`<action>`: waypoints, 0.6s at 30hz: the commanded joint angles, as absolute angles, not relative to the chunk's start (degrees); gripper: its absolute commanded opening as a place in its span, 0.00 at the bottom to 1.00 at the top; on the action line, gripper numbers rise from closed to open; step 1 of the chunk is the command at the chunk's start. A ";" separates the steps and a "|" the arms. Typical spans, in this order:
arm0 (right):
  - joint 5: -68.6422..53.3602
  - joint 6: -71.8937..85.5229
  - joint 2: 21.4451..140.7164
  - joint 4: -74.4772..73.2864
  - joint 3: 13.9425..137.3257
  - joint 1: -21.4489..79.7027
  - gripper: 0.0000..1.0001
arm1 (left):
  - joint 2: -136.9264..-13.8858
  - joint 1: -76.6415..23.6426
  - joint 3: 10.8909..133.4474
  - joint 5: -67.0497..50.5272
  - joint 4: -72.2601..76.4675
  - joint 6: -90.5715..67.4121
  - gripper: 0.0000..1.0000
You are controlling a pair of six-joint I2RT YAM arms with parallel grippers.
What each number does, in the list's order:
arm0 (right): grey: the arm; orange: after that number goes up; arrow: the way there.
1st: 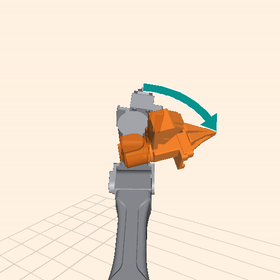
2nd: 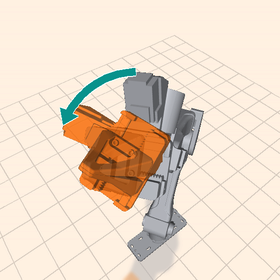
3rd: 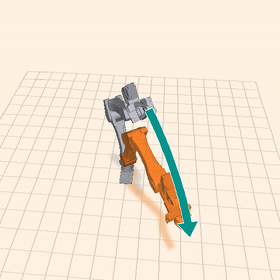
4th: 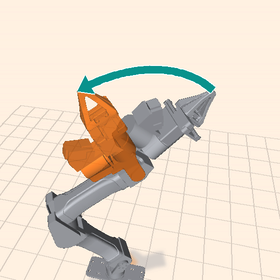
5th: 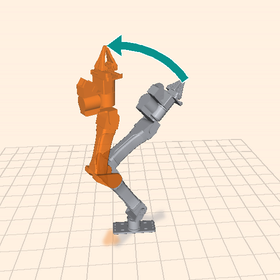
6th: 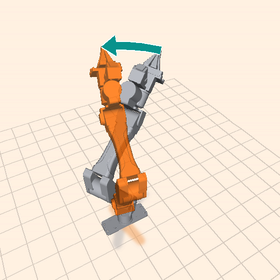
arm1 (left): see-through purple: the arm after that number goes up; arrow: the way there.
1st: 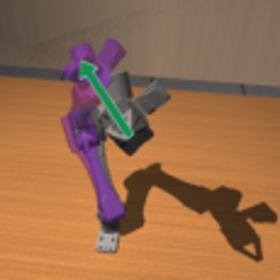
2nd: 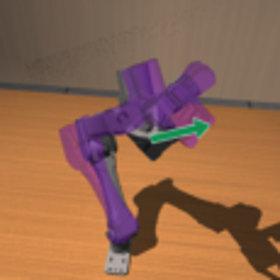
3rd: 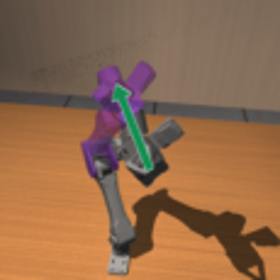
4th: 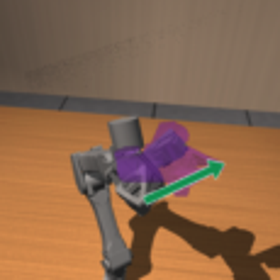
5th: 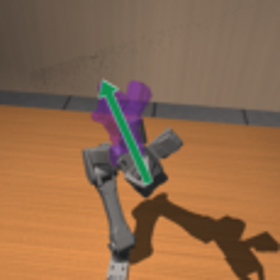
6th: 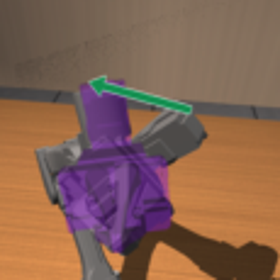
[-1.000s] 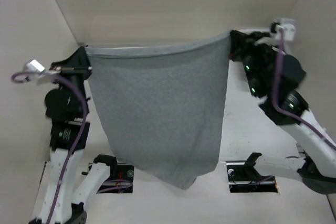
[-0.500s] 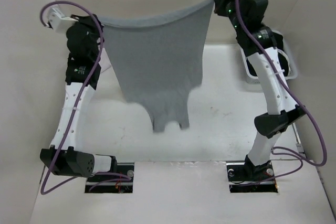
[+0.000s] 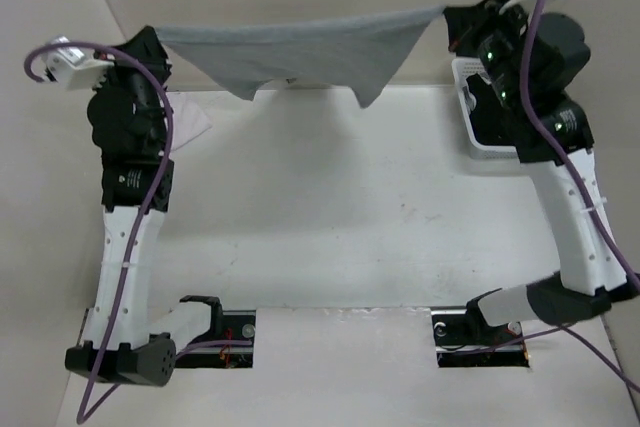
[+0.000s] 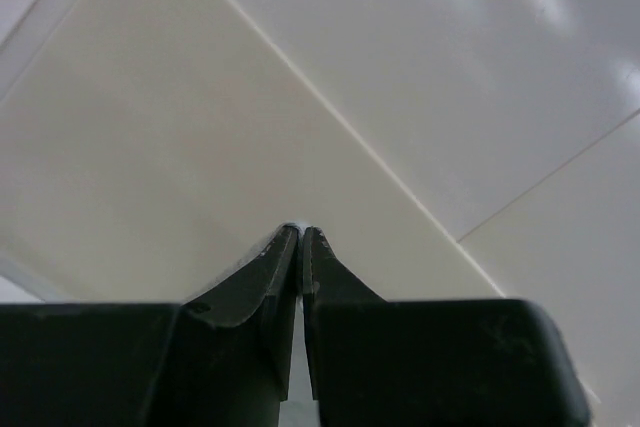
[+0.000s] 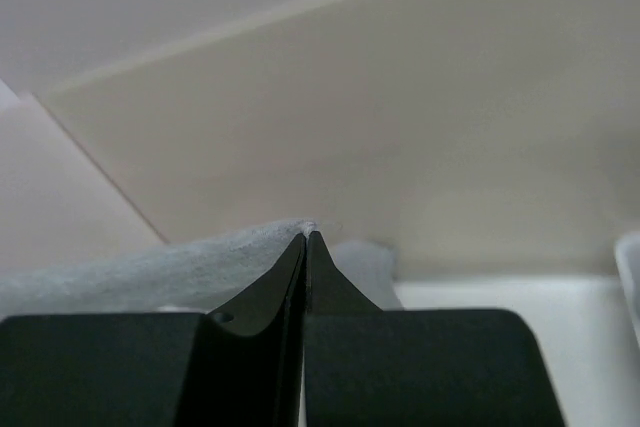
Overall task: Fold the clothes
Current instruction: Flatten the tank top out
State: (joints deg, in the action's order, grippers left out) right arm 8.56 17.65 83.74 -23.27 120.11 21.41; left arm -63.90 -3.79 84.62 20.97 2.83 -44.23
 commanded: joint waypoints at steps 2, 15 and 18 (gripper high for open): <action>9.14 18.98 70.53 -14.35 93.50 21.22 0.01 | -55.22 -6.01 69.22 23.64 5.10 -44.29 0.02; 14.75 39.97 29.21 -19.66 33.95 48.79 0.00 | -6.53 -14.72 36.39 29.27 -35.55 -46.84 0.03; 18.27 47.44 22.43 -28.09 28.93 58.54 0.00 | -2.12 -14.46 36.30 28.04 -47.42 -51.40 0.03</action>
State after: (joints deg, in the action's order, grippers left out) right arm 13.28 38.06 26.35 -21.37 31.55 52.66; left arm -3.75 -14.55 36.58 27.92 -31.33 -47.57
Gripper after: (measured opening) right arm 0.006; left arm 0.043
